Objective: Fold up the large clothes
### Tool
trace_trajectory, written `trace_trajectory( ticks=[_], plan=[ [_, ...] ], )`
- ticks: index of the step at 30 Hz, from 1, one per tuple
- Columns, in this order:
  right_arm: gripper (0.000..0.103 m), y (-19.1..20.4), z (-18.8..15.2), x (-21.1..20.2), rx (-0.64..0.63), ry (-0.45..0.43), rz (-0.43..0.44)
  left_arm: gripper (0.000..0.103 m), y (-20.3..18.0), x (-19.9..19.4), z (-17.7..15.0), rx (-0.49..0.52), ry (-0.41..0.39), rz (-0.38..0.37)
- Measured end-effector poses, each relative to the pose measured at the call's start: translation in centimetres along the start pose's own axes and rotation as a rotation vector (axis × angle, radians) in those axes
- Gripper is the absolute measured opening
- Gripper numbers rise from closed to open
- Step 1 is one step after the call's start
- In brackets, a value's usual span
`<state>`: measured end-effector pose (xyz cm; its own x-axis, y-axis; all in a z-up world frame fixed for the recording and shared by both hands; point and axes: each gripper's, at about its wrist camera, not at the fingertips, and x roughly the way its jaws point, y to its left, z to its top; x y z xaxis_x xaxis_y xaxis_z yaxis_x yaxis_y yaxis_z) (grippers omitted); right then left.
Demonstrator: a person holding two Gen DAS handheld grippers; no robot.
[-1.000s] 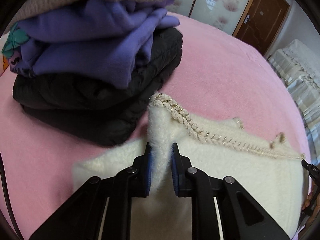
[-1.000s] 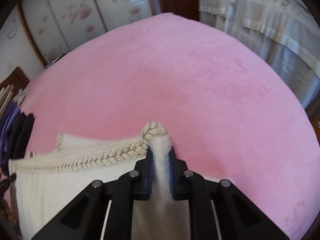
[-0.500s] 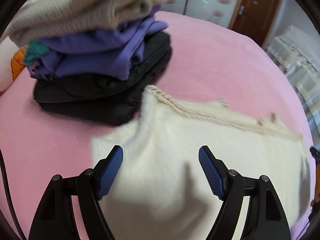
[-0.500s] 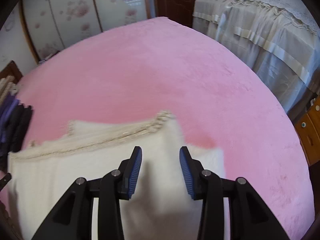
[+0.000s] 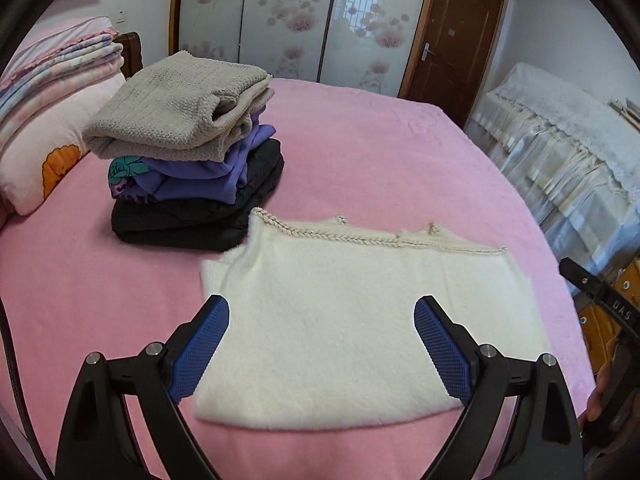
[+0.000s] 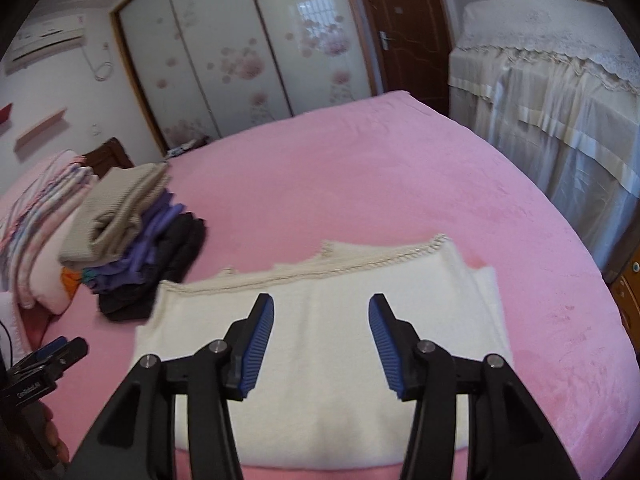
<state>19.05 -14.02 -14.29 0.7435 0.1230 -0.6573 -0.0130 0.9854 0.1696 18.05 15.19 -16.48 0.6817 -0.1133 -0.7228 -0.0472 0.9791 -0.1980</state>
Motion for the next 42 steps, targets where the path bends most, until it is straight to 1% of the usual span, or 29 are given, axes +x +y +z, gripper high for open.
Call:
trace_trajectory(
  ticks=[2,5,6,9,12,15,17,20,22,23,24,25,26,31,34,36,38,40,41,42],
  plan=[
    [0.05,1.2,-0.4,-0.9,-0.035,-0.01,-0.001,0.093,0.0,-0.9,-1.0,-0.019,0.017,-0.018],
    [0.05,2.8,-1.3,-1.9,-0.111,-0.023,-0.01,0.093,0.4,-1.5,-3.2,-0.069,0.043,-0.072],
    [0.05,3.4,-1.8,-2.1,-0.144,-0.03,-0.025,0.093,0.6,-1.6,-4.0,-0.088,0.044,-0.08],
    [0.05,4.5,-3.8,-2.5,-0.217,-0.07,-0.115,0.093,1.8,-1.1,-6.5,-0.165,0.05,-0.108],
    [0.049,4.9,-6.0,-3.0,-0.221,-0.106,-0.124,0.093,3.1,-0.5,-8.8,-0.229,0.062,-0.111],
    [0.049,4.9,-8.2,-3.1,-0.209,-0.118,-0.13,0.093,4.3,0.6,-10.8,-0.258,0.068,-0.08],
    [0.049,4.8,-9.4,-2.8,-0.197,-0.106,-0.131,0.093,5.0,1.3,-11.9,-0.275,0.079,-0.074],
    [0.049,4.3,-11.2,-1.8,-0.166,-0.077,-0.093,0.093,6.6,2.9,-13.7,-0.337,0.105,-0.085],
    [0.045,4.4,-12.0,-1.0,-0.173,-0.056,-0.084,0.093,7.8,3.8,-14.7,-0.389,0.116,-0.104],
    [0.035,4.5,-12.4,-0.5,-0.182,-0.046,-0.084,0.093,8.4,4.4,-15.2,-0.413,0.124,-0.106],
    [0.031,4.6,-12.7,-0.1,-0.189,-0.036,-0.08,0.093,8.8,4.8,-15.6,-0.433,0.131,-0.111],
    [0.029,4.8,-13.0,0.4,-0.199,-0.023,-0.076,0.093,9.2,5.4,-16.0,-0.456,0.14,-0.12],
    [0.029,4.9,-13.2,0.8,-0.205,-0.017,-0.078,0.093,9.7,5.9,-16.4,-0.484,0.148,-0.136],
    [0.029,5.5,-13.9,2.6,-0.214,0.007,-0.056,0.093,11.2,8.5,-17.8,-0.593,0.153,-0.226],
    [0.029,5.9,-14.4,3.7,-0.215,0.021,-0.044,0.093,11.9,10.3,-17.8,-0.645,0.135,-0.276],
    [0.029,6.0,-14.6,4.5,-0.208,0.031,-0.03,0.093,12.3,11.5,-17.5,-0.677,0.105,-0.296],
    [0.028,6.1,-14.8,5.4,-0.212,0.041,-0.03,0.093,12.3,12.4,-16.9,-0.686,0.079,-0.298],
    [0.024,6.1,-14.8,6.2,-0.218,0.05,-0.029,0.093,12.2,13.4,-16.2,-0.687,0.055,-0.287],
    [0.019,6.1,-14.8,6.5,-0.22,0.053,-0.029,0.093,12.0,13.8,-15.8,-0.686,0.044,-0.281],
    [0.018,6.0,-14.8,7.0,-0.223,0.056,-0.029,0.093,11.8,14.2,-15.4,-0.686,0.034,-0.277]
  ],
)
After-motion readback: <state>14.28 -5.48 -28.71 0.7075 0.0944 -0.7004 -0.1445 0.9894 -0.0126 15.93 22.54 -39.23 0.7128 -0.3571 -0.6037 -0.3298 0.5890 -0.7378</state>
